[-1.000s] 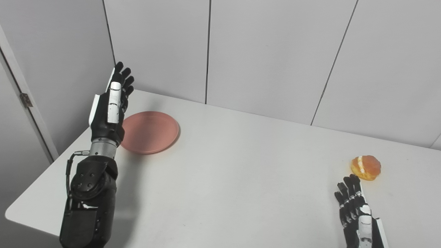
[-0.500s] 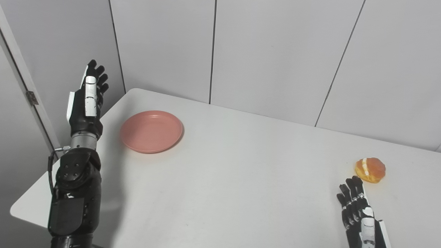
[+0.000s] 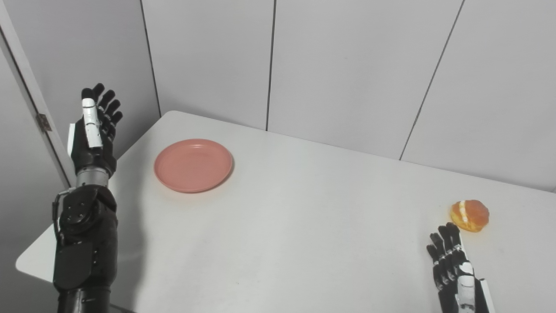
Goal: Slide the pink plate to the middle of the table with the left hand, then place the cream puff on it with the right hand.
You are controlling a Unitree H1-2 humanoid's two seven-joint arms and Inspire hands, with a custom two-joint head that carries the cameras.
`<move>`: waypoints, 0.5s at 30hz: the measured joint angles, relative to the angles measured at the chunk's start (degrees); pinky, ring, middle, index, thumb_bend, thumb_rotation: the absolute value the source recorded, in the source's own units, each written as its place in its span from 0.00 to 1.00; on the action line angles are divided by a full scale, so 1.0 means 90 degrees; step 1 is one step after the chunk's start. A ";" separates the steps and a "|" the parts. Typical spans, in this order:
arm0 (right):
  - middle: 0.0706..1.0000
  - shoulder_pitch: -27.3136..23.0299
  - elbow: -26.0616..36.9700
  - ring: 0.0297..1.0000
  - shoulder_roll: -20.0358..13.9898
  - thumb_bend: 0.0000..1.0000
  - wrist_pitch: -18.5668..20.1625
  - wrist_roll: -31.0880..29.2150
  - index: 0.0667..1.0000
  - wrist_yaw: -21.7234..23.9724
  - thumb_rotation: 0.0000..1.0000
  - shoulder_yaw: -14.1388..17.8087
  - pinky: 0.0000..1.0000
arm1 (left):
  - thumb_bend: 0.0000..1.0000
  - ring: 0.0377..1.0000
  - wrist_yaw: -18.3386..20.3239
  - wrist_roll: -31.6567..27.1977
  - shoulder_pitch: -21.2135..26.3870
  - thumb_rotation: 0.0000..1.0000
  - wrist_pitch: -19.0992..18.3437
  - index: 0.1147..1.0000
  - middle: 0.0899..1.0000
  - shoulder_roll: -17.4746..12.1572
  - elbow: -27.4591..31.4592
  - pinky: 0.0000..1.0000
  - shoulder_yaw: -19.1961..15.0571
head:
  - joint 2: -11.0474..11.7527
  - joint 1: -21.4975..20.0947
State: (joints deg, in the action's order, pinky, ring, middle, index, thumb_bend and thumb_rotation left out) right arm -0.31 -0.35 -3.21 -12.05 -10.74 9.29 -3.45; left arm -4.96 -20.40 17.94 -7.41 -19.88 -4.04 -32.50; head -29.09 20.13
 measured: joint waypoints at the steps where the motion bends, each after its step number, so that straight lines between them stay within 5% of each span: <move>1: 1.00 0.0000 0.0000 0.99 -0.0001 0.54 0.0000 0.0000 1.00 0.0003 1.00 0.0000 1.00 | 0.60 0.92 0.0000 -0.0075 0.0001 0.98 -0.0002 0.89 0.91 0.0000 -0.0063 0.94 -0.0009 | -0.0010 0.0000; 15: 1.00 0.0007 0.0018 0.99 -0.0009 0.55 0.0019 -0.0002 1.00 0.0012 1.00 0.0000 1.00 | 0.53 0.90 0.0005 -0.0327 0.0030 1.00 -0.0085 0.88 0.90 -0.0099 -0.0765 0.91 0.0185 | -0.0039 -0.0019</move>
State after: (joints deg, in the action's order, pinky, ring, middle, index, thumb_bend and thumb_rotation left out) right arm -0.24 -0.19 -3.29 -11.88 -10.76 9.40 -3.45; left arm -4.91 -23.34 18.22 -8.17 -20.77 -10.93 -30.84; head -29.44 19.95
